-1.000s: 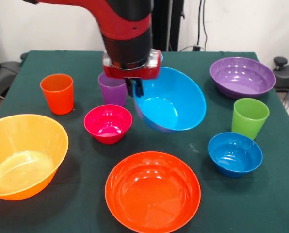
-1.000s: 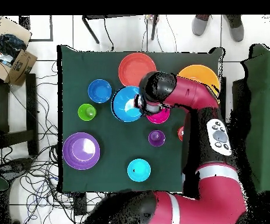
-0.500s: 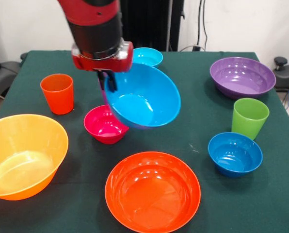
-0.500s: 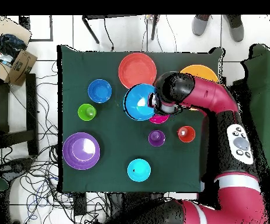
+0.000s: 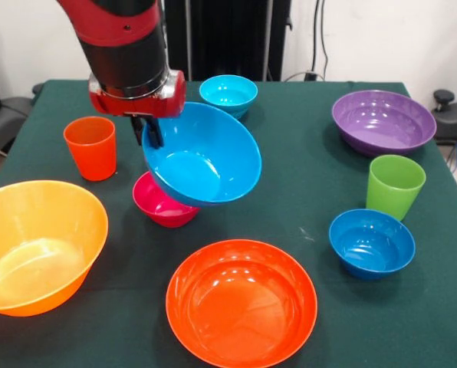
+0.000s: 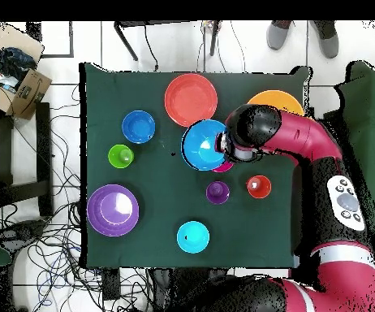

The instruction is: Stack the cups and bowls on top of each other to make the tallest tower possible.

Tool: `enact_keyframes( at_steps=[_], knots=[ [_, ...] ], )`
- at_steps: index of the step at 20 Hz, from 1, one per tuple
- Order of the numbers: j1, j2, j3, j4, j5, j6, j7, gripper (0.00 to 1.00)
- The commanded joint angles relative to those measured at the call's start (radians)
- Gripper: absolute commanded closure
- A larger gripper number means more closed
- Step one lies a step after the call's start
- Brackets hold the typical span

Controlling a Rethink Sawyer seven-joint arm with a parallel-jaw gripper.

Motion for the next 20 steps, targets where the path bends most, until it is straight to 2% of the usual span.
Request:
enact_keyframes(
  at_steps=[1, 10, 20],
  knots=[
    [0.008, 0.07, 0.124, 0.014, -0.115, 0.017, -0.308, 1.0],
    [0.014, 0.072, 0.123, 0.047, -0.179, -0.043, -0.238, 1.0],
    [0.001, 0.073, 0.147, 0.036, -0.244, -0.058, -0.26, 1.0]
  ],
)
